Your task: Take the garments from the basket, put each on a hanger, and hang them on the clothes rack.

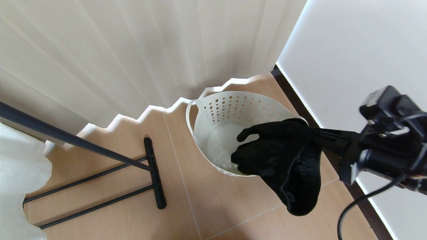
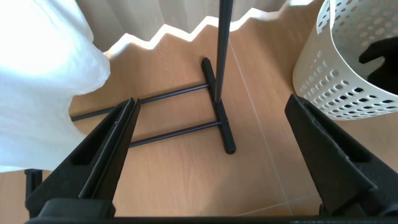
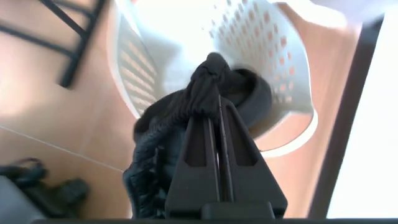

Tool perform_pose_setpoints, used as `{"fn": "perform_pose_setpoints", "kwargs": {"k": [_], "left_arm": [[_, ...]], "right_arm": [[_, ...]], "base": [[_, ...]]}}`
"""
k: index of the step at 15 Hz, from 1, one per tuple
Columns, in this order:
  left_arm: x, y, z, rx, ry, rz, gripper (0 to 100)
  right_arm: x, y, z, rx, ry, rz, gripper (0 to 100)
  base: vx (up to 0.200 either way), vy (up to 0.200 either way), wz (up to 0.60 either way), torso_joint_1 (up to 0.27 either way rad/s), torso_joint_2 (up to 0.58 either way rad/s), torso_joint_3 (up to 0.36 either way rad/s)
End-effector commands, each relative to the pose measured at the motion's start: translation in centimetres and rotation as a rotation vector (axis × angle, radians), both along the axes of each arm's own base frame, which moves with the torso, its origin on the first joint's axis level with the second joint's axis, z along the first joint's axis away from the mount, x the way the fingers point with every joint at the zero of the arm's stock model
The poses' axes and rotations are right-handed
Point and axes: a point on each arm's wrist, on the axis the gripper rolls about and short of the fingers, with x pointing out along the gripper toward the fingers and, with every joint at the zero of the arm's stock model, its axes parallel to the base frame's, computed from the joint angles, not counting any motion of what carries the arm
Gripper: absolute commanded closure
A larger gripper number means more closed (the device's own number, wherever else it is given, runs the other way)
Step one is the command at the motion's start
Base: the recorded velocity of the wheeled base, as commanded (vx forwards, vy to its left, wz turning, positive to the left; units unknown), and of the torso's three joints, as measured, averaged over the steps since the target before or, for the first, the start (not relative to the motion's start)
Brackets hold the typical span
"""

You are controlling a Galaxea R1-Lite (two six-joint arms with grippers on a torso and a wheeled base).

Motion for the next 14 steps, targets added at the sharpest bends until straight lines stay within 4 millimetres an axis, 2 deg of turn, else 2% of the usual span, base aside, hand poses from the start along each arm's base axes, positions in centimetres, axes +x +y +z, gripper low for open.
{"fn": "perform_pose_setpoints", "kwargs": {"k": [1,8,14], "left_arm": [[0.0,0.0,0.0,0.0,0.001,0.001,0],[0.0,0.0,0.0,-0.002,0.001,-0.011,0],[0.0,0.0,0.0,-0.006,0.0,-0.013,0]], "right_arm": [[-4.5,-1.3,1.5,0.078,-0.093,0.079,100],[-4.3,-1.2,1.1,0.067,-0.077,0.079,100],[-3.5,-1.1,0.4,0.051,-0.043,0.056,100]], "base": [[0.0,0.0,0.0,0.0,0.0,0.0],[0.0,0.0,0.0,0.0,0.0,0.0],[0.0,0.0,0.0,0.002,0.0,0.173]]}}
